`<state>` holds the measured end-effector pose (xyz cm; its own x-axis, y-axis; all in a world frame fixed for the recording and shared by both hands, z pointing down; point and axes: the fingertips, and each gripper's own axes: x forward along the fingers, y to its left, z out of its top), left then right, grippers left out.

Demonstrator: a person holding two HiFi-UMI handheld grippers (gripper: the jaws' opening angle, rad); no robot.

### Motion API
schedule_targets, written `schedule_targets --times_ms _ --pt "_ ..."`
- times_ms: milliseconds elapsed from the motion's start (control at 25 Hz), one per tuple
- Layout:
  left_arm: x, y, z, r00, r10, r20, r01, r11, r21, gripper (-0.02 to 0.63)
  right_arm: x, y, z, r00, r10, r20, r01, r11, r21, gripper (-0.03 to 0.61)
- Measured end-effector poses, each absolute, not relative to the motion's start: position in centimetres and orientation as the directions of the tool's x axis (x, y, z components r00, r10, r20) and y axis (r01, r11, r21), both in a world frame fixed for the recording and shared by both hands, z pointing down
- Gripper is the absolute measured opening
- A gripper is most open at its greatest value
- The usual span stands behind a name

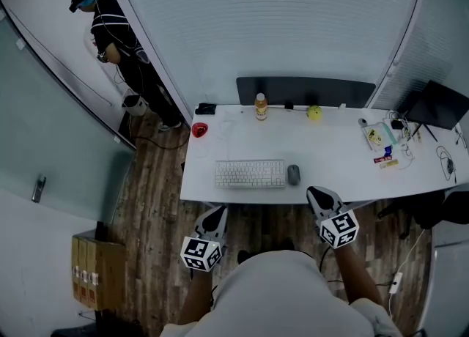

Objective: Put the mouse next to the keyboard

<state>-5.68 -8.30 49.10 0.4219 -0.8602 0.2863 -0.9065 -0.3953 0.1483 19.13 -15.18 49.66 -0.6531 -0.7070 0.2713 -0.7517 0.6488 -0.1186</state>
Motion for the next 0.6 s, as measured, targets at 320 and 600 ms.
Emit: schedule_targets --times_ms 320,600 --pt "-6.15 -8.46 49.2 0.411 -0.866 0.285 -0.911 -0.379 0.164 0.018 19.42 -15.52 49.65 -0.648 -0.712 0.271 -0.757 0.64 -0.13 0.037" --pt "-6.39 -8.6 49.12 0.411 -0.866 0.285 -0.911 -0.379 0.162 0.02 19.49 -15.75 49.69 -0.644 -0.714 0.275 -0.761 0.635 -0.134 0.037"
